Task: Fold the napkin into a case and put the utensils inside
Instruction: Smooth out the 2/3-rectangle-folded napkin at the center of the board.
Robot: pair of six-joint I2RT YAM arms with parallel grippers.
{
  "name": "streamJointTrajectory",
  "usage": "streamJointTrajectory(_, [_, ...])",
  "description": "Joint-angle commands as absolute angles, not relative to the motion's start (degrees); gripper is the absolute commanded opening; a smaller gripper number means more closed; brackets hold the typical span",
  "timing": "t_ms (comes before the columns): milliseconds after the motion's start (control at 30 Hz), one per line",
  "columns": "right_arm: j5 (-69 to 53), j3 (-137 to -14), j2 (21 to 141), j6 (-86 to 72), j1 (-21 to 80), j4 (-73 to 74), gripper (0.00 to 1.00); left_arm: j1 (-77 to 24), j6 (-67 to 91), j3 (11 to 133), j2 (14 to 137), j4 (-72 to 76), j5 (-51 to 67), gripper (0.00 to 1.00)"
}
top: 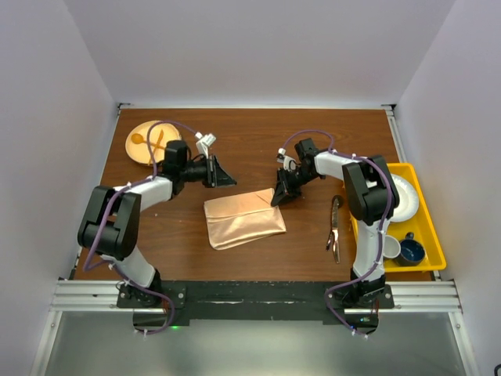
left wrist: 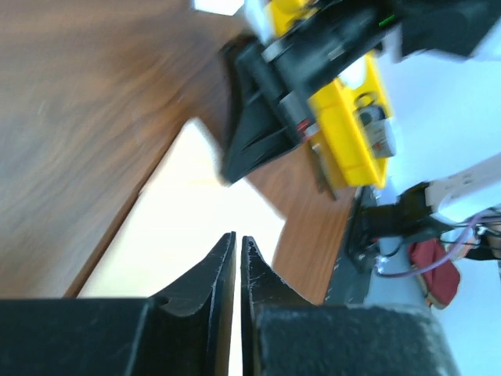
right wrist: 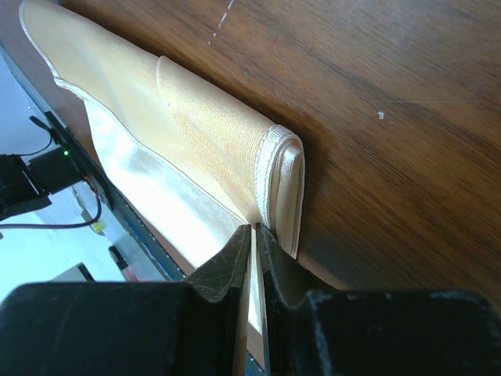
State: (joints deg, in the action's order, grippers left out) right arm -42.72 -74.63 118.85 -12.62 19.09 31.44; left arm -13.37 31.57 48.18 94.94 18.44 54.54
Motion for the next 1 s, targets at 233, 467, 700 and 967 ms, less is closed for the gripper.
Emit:
streamJointTrajectory(233, [-29.44,-73.3,120.15,-9.67,19.34,31.11,0.14,-14.5,9.96,48.52,96.09,1.5,47.55,0.26])
streamJointTrajectory(467, [-28.39,-74.0,120.23,-9.49,19.42,30.76,0.13,-27.21,-21.33,47.82,83.16,-10.98,35.45,0.4])
streamJointTrajectory(700, [-26.63,-75.32,120.76,-8.7,19.42,31.55,0.14,-35.77,-31.9,43.68,81.65,-15.82,27.43,0.42])
streamJointTrajectory(967, [-23.38,-80.5,122.17,-4.93,19.34,35.59,0.14,-37.09,-34.45,42.01,86.83,-17.84,20.4,0.19])
